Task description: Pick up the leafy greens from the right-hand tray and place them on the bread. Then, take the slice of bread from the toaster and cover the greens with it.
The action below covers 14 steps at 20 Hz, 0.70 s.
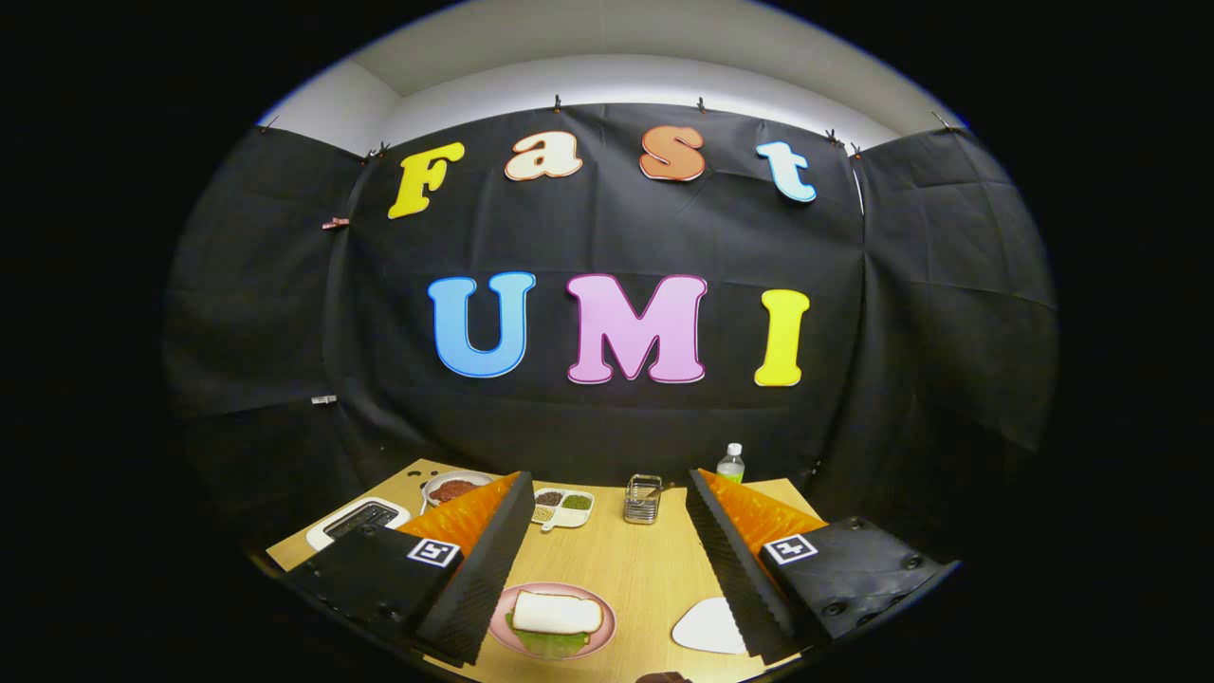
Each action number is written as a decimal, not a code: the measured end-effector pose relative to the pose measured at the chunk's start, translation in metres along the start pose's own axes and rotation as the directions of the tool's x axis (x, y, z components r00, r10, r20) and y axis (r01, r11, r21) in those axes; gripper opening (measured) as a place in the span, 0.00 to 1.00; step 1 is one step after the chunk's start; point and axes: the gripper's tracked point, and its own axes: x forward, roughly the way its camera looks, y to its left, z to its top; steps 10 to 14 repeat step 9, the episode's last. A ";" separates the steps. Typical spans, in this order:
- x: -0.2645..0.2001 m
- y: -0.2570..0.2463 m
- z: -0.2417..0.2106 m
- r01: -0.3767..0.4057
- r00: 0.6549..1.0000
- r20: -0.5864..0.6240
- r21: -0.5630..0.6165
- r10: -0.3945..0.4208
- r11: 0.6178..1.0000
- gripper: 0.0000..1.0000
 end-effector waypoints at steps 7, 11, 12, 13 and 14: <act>-0.008 -0.046 -0.021 0.011 0.996 -0.092 0.022 -0.009 1.000 1.00; -0.009 -0.048 -0.020 0.005 0.995 -0.103 0.038 -0.001 0.999 1.00; -0.009 -0.048 -0.020 0.005 0.995 -0.103 0.038 -0.001 0.999 1.00; -0.009 -0.048 -0.020 0.005 0.995 -0.103 0.038 -0.001 0.999 1.00; -0.009 -0.048 -0.020 0.005 0.995 -0.103 0.038 -0.001 0.999 1.00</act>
